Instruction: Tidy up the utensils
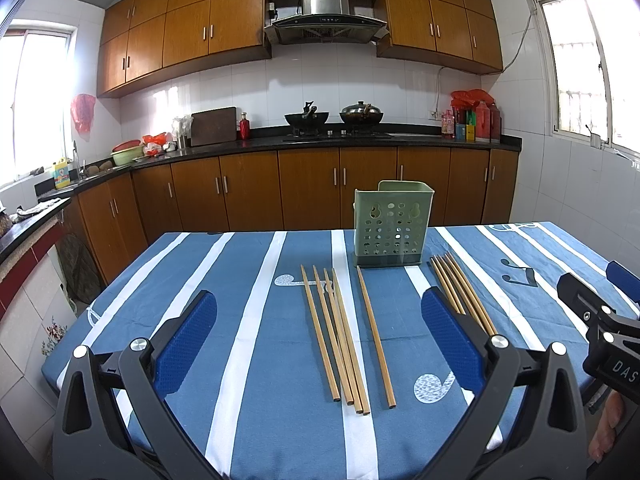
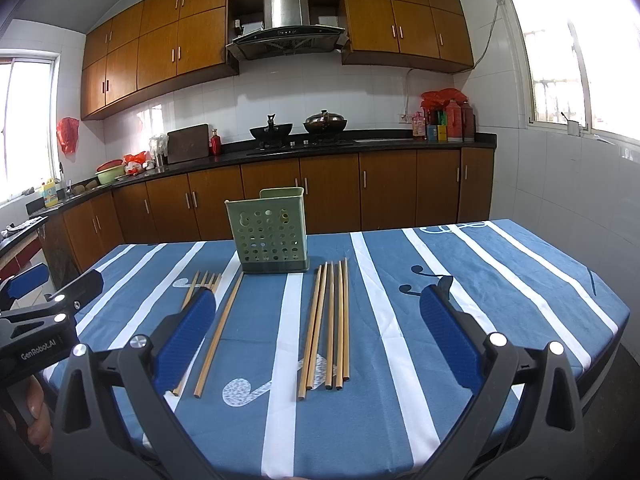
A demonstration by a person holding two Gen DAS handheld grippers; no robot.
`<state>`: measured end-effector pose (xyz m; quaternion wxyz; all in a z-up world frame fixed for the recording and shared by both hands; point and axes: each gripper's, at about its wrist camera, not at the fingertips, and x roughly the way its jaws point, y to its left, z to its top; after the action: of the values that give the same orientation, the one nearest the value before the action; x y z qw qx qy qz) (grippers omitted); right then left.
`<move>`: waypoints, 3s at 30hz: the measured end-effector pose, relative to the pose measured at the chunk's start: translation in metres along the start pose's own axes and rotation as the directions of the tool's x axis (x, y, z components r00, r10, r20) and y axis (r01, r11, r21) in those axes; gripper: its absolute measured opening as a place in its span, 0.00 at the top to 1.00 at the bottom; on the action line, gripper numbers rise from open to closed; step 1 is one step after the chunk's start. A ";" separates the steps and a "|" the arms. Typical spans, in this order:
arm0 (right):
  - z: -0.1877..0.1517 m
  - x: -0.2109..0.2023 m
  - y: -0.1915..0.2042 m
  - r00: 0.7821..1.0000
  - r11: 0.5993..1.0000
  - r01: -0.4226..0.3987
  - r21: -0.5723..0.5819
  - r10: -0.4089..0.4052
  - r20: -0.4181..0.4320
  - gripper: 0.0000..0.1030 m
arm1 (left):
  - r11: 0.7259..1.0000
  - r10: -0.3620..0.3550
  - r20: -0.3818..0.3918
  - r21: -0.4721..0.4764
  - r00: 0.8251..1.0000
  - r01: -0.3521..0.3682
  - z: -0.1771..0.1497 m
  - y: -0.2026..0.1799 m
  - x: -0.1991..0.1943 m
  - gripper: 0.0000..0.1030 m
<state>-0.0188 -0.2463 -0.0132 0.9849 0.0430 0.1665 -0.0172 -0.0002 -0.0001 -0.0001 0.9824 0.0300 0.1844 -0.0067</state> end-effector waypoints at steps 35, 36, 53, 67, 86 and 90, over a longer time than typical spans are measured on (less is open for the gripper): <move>-0.026 0.188 -0.051 0.854 0.983 0.055 0.173 0.043 -0.518 0.72 | 0.994 -0.006 -0.392 -0.101 0.920 -0.037 -0.026 0.054 0.112 0.17; -0.027 0.194 -0.051 0.847 0.983 0.056 0.173 0.045 -0.530 0.74 | 0.994 -0.017 -0.405 -0.108 0.914 -0.030 -0.028 0.055 0.116 0.21; -0.031 0.220 -0.057 0.830 0.986 0.147 0.079 -0.079 -0.552 0.92 | 0.989 -0.123 -0.485 -0.137 0.866 0.064 -0.036 0.048 0.152 0.47; -0.030 0.223 -0.056 0.837 0.991 0.129 0.035 -0.089 -0.540 0.92 | 0.994 -0.106 -0.537 -0.071 0.837 0.081 -0.043 0.033 0.177 0.92; -0.023 0.248 -0.073 0.860 0.991 0.130 0.026 -0.100 -0.501 0.90 | 0.995 -0.101 -0.496 -0.063 0.862 0.080 -0.033 0.073 0.218 0.92; -0.026 0.241 -0.073 0.861 0.992 0.124 0.033 -0.091 -0.500 0.89 | 0.994 -0.104 -0.483 -0.070 0.869 0.080 -0.036 0.075 0.213 0.92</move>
<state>0.1970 -0.3213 -0.1231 0.9045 0.0683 0.4158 -0.0657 0.1874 0.0763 -0.1064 0.9036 -0.0014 0.4265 -0.0414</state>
